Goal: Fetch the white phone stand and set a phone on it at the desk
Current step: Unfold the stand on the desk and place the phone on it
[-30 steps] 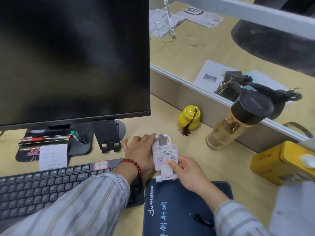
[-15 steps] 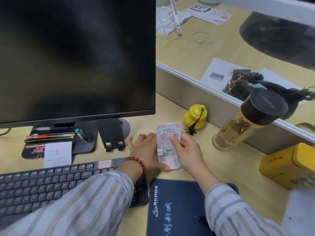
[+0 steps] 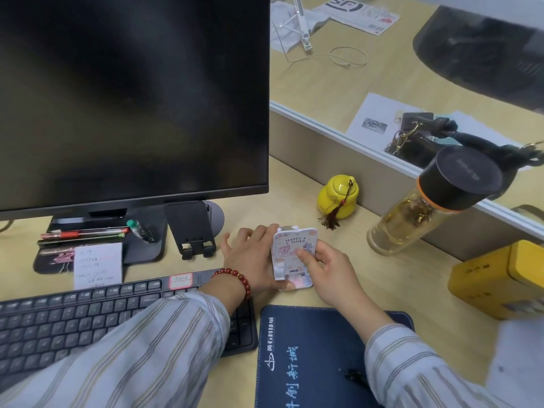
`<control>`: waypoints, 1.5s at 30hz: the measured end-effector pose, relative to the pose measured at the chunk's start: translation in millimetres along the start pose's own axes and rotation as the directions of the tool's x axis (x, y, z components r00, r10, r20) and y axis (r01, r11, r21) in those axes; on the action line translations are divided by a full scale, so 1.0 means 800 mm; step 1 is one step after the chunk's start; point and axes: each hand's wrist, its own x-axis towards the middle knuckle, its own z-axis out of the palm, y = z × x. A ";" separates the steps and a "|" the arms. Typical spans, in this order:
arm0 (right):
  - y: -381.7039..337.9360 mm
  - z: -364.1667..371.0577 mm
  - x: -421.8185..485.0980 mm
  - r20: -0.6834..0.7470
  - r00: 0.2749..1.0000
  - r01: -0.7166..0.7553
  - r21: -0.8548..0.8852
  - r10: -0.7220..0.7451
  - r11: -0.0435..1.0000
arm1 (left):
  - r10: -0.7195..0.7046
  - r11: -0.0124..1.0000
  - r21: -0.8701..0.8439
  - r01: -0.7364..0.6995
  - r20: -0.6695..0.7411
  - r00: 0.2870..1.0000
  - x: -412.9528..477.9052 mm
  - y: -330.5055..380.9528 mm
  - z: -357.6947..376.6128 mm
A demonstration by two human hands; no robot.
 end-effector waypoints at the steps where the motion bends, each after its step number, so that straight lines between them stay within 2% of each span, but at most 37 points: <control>1: 0.000 -0.001 -0.001 0.004 1.000 -0.004 -0.009 0.004 1.000 | 0.000 1.000 -0.005 0.000 -0.004 1.000 0.000 0.000 0.001; 12: -0.017 -0.013 0.001 0.085 0.992 -0.099 0.034 0.096 0.995 | 0.010 1.000 0.013 -0.009 -0.035 0.999 -0.001 -0.001 0.004; 20: -0.029 -0.017 0.015 0.098 0.985 -0.142 0.002 0.141 0.990 | -0.011 1.000 0.019 0.010 0.027 1.000 -0.002 0.005 -0.005; 29: -0.040 -0.026 0.012 0.193 0.980 -0.057 0.031 0.050 0.998 | -0.006 1.000 0.013 0.006 0.026 1.000 -0.002 0.002 -0.004; 33: -0.034 -0.032 0.013 0.009 0.995 -0.096 0.053 0.095 0.994 | -0.004 1.000 0.009 0.004 0.031 1.000 -0.003 0.002 -0.004; 35: -0.020 -0.037 0.013 -0.035 0.997 -0.078 -0.085 0.075 0.993 | -0.008 1.000 -0.006 0.008 0.029 1.000 -0.004 0.003 -0.004; 37: -0.001 -0.045 0.013 0.092 0.993 -0.041 -0.357 0.079 0.933 | -0.017 0.998 -0.052 0.018 0.010 1.000 -0.006 0.004 -0.003; 39: 0.013 -0.049 0.014 0.235 0.967 0.033 -0.512 0.103 0.859 | -0.026 0.994 -0.106 0.026 0.000 1.000 -0.010 0.005 -0.002; 42: 0.019 -0.048 0.025 0.274 0.952 0.034 -0.544 0.139 0.838 | -0.006 0.991 -0.136 0.007 0.007 1.000 -0.013 0.002 0.001; 45: 0.018 -0.042 0.036 0.290 0.954 0.102 -0.550 0.075 0.829 | 0.027 0.994 -0.110 -0.024 0.030 0.999 -0.010 0.000 -0.001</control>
